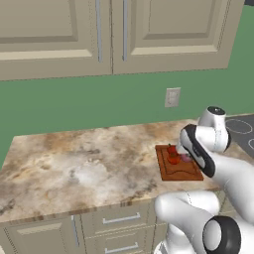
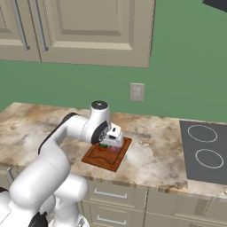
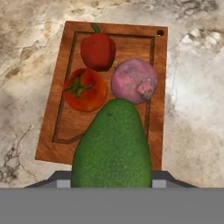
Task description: Place the avocado, onion, tomato, and bell pepper on the cutting board.
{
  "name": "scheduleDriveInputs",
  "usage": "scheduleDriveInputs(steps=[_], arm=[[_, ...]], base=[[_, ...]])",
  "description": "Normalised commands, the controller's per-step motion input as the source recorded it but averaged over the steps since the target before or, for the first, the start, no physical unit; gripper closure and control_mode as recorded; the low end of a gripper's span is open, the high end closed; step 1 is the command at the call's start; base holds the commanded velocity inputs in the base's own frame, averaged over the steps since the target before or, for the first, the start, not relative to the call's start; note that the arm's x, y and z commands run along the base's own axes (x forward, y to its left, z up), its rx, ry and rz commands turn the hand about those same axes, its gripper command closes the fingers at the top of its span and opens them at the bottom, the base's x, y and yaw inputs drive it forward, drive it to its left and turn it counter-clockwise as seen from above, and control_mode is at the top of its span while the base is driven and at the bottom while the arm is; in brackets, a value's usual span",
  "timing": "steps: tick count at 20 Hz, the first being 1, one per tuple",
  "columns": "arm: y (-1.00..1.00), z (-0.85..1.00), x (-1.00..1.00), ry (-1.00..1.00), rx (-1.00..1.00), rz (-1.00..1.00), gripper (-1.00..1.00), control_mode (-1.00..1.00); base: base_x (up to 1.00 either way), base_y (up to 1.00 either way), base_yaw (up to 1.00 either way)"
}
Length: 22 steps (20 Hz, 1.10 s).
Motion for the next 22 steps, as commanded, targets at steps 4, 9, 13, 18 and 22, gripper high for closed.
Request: scheduleDriveInputs(steps=[4,9,13,18,22], arm=[[0.00,-0.38,0.15,0.00,0.00,0.00,1.00,-1.00],[0.00,-0.36,0.15,0.00,0.00,0.00,1.00,-1.00],[-0.03,-0.32,0.10,0.00,0.00,0.00,1.00,-1.00],[-0.04,-0.36,0.07,0.02,0.00,0.00,1.00,-1.00],[-0.02,-0.35,0.00,0.04,0.00,0.00,1.00,-1.00]], base=[[0.00,0.00,0.00],[0.00,0.00,0.00],[0.00,0.00,0.00],[0.00,0.00,0.00],[0.00,0.00,0.00]])
